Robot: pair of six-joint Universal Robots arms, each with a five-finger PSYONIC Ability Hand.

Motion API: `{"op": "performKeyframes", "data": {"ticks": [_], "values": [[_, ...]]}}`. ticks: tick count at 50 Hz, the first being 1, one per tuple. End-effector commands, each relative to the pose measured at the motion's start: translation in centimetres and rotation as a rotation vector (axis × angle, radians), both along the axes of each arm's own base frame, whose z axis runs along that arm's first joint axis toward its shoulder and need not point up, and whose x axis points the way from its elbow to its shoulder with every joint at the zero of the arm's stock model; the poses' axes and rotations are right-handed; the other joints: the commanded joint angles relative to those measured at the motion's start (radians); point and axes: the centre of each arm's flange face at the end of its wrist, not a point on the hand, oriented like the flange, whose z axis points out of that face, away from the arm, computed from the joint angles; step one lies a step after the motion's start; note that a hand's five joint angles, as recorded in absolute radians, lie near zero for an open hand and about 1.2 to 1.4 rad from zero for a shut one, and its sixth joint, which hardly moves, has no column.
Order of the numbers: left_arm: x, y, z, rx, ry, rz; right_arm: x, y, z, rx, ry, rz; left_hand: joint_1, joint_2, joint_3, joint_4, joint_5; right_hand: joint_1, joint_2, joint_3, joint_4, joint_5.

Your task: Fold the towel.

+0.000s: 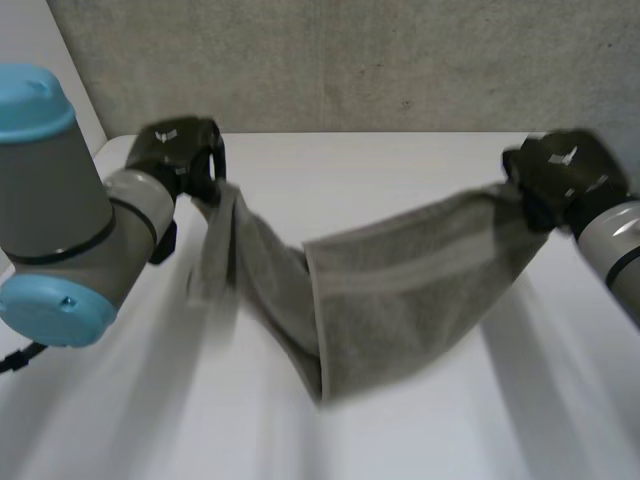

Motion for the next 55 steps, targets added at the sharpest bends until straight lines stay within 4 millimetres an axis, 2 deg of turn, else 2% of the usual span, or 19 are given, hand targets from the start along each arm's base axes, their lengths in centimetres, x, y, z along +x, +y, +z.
{"op": "performKeyframes", "data": {"ticks": [1,9,12,13,15,17,18,19,21,24,25,26,27,29,33,36,40,48,55], "values": [[0.3,0.3,-5.3,0.144,-0.066,-0.031,0.5,-0.6,-5.1,0.154,0.039,0.018,-0.134,-0.136,-0.139,-0.133,-0.136,0.07,0.094,0.062,0.06,0.072],[2.5,-1.2,-7.1,0.196,-0.085,0.034,0.7,-1.8,-6.3,0.179,0.054,0.015,-0.116,-0.118,-0.122,-0.115,-0.119,0.07,0.094,0.062,0.06,0.072],[2.8,-1.8,-6.9,0.188,-0.081,0.046,1.2,-2.0,-5.6,0.151,0.046,0.041,0.177,0.175,0.172,0.178,0.175,0.07,0.094,0.062,0.06,0.072],[2.7,-2.1,-6.5,0.174,-0.074,0.043,1.8,-2.2,-5.0,0.123,0.041,0.066,0.436,0.434,0.431,0.437,0.433,0.07,0.094,0.062,0.06,0.072],[2.5,-2.6,-5.6,0.143,-0.062,0.038,2.4,-2.5,-4.0,0.086,0.026,0.09,0.441,0.439,0.436,0.442,0.439,0.07,0.094,0.062,0.06,0.072],[2.2,-3.3,-4.3,0.102,-0.044,0.037,3.3,-2.9,-2.3,0.031,-0.004,0.12,0.441,0.439,0.436,0.442,0.439,0.07,0.094,0.062,0.06,0.072],[2.0,-3.9,-2.5,0.05,-0.02,0.039,4.2,-3.4,-0.2,-0.044,-0.041,0.149,0.441,0.439,0.436,0.442,0.439,0.07,0.094,0.062,0.06,0.072],[1.8,-4.5,-0.4,-0.007,0.012,0.046,4.2,-3.4,-0.2,-0.045,-0.041,0.149,0.441,0.439,0.436,0.442,0.439,0.07,0.094,0.062,0.06,0.072],[1.7,-4.8,1.4,-0.058,0.037,0.051,5.1,-4.8,4.2,-0.187,-0.185,0.164,0.441,0.439,0.436,0.442,0.439,0.07,0.094,0.062,0.06,0.072],[2.1,-4.6,5.5,-0.16,0.099,0.072,5.2,-5.1,6.3,-0.239,-0.289,0.175,0.441,0.439,0.436,0.442,0.439,0.07,0.094,0.062,0.06,0.072],[2.1,-4.6,5.5,-0.16,0.099,0.072,4.8,-5.0,8.9,-0.289,-0.393,0.191,0.441,0.439,0.436,0.442,0.439,0.07,0.094,0.062,0.06,0.072],[3.0,-4.1,7.8,-0.208,0.147,0.095,4.6,-4.7,10.8,-0.315,-0.483,0.21,0.441,0.439,0.436,0.442,0.439,0.07,0.094,0.062,0.06,0.072],[4.1,-3.8,9.5,-0.241,0.196,0.12,4.6,-4.7,10.8,-0.316,-0.484,0.21,0.441,0.439,0.436,0.442,0.439,0.07,0.094,0.062,0.06,0.072],[5.2,-3.5,10.6,-0.256,0.239,0.142,3.5,-4.7,12.0,-0.277,-0.573,0.205,0.441,0.439,0.436,0.442,0.439,0.07,0.094,0.062,0.06,0.072],[7.6,-3.1,9.9,-0.209,0.312,0.195,1.5,-5.7,10.6,-0.184,-0.534,0.136,0.441,0.439,0.436,0.442,0.439,0.07,0.094,0.062,0.06,0.072],[8.0,-2.7,9.1,-0.18,0.313,0.2,0.5,-6.3,8.0,-0.055,-0.459,0.115,0.441,0.439,0.436,0.442,0.439,0.07,0.094,0.062,0.06,0.072],[8.2,-1.1,5.5,-0.059,0.275,0.162,0.4,-5.7,4.4,0.087,-0.254,0.154,0.441,0.439,0.436,0.442,0.439,0.07,0.094,0.062,0.06,0.072],[9.1,0.7,0.5,0.067,0.248,0.124,-2.2,-7.2,2.4,0.112,-0.075,0.125,0.441,0.439,0.436,0.442,0.439,0.07,0.094,0.062,0.06,0.072],[8.8,1.3,-2.1,0.111,0.239,0.116,-1.3,-9.1,-0.3,0.149,-0.034,0.181,0.441,0.439,0.436,0.442,0.439,-0.002,0.022,-0.011,-0.013,0.0]]}}
